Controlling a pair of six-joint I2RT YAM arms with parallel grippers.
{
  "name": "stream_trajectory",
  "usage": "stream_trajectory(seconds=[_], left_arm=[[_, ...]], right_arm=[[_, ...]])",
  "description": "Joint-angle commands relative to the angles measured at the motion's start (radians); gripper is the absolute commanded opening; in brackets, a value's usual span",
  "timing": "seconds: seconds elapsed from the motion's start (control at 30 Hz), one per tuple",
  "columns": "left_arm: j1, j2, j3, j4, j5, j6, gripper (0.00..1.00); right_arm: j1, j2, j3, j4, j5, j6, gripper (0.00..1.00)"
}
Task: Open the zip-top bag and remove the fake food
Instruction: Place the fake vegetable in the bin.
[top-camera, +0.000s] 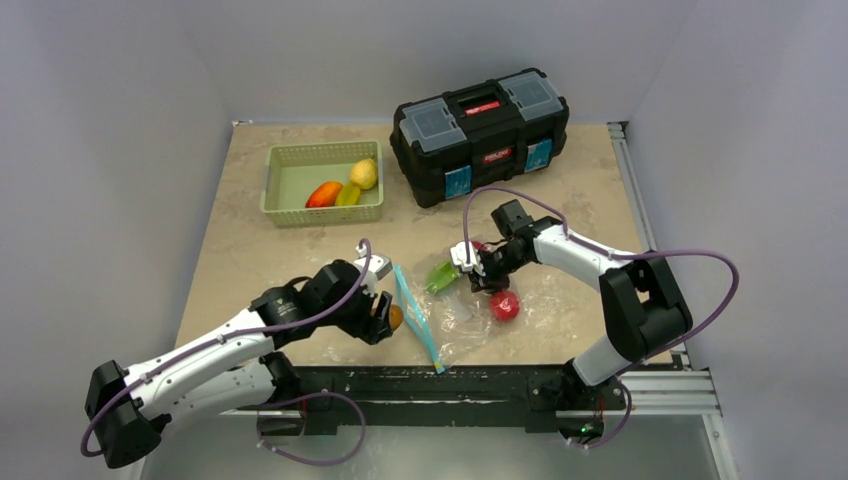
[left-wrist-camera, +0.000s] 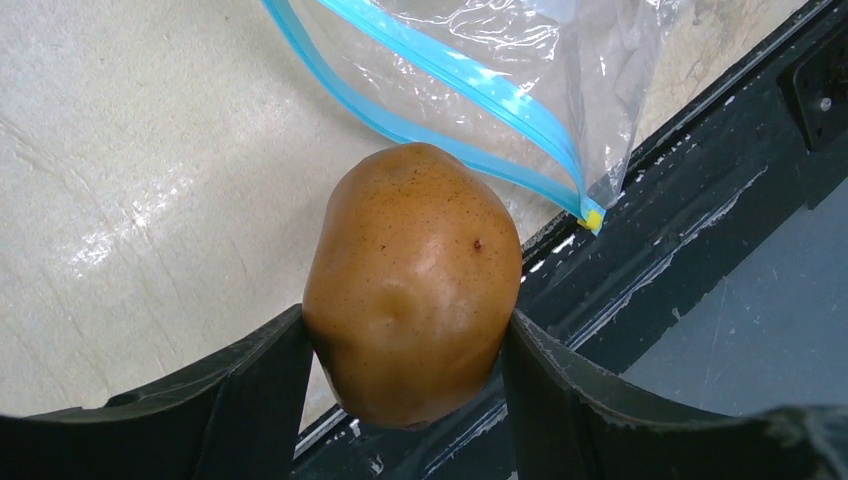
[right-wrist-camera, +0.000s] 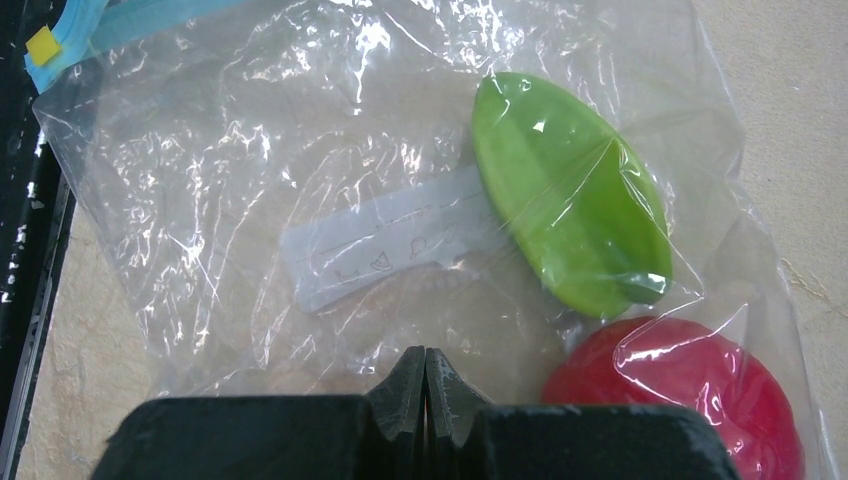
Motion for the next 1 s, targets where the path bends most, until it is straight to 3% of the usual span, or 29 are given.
stream_trajectory(seconds=[0.0,0.97], left_arm=[[0.008,-0.027,0.07,-0.075,-0.006,-0.013,0.0],[0.048,-0.12,0.212,-0.322,-0.083,-0.001,0.0]], right_arm=[[-0.006,-0.041,0.018,-0.015,-0.034,-0.009,0.0],[-0.01,-0.044,0.018,-0.017,-0.035,-0.012,0.0]])
